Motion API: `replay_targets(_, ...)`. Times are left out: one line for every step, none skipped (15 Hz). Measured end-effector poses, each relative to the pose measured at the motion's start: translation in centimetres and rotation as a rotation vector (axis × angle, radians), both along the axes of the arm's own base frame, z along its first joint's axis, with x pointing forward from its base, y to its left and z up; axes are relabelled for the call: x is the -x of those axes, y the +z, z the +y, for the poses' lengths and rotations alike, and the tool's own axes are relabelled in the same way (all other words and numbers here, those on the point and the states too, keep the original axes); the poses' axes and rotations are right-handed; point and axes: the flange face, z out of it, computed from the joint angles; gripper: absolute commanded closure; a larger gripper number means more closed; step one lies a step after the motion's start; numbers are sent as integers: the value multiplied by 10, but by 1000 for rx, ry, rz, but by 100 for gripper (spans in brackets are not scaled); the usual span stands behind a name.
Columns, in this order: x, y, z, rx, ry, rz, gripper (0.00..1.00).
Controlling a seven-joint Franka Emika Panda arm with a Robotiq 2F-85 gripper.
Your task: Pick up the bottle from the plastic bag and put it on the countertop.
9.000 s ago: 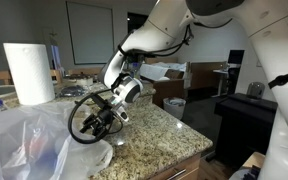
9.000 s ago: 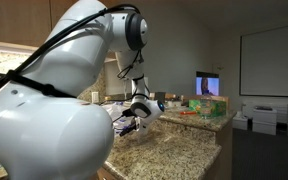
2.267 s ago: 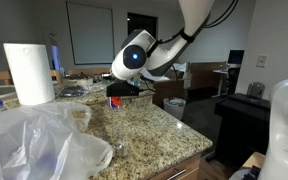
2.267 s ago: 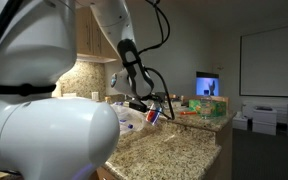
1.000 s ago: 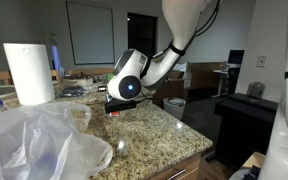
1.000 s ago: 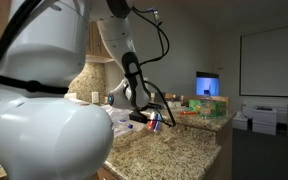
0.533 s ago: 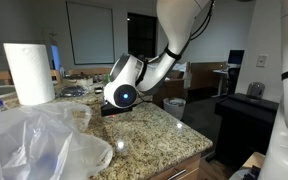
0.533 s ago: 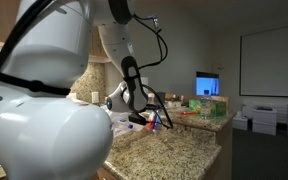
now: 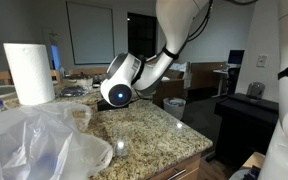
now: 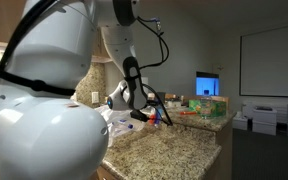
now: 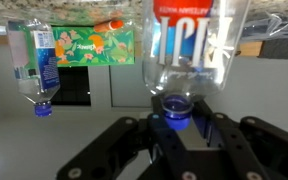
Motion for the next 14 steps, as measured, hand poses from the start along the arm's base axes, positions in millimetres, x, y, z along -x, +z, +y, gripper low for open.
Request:
replay_targets(0,-4,-1,-4,-3,7,90)
replay_targets(-1,-8,-2,-8,-7,15,90)
replay_targets(-1,-11,-3,-12,-11,21,90)
replay_targets(-1,-15,-4,-16,-15,27,90)
replay_targets(-1,-19,-4,-21,-18,34,90)
replay_targets(-1,-23,-5,-26,-22,41,90)
replay_targets(-2,-27,-6,-30,-24,47,90)
replay_targets(-2,-30,-7,-33,-24,52,90)
replay_targets(-2,-33,-8,-35,-24,57,90)
replay_targets(-2,-36,-9,-38,-25,61,74)
replay_targets(-3,-39,-10,-40,-25,63,65)
replay_targets(-3,-41,-11,-40,-23,63,54)
replay_targets(-4,-43,-12,-41,-23,63,55)
replay_targets(-5,-44,-13,-42,-23,61,51)
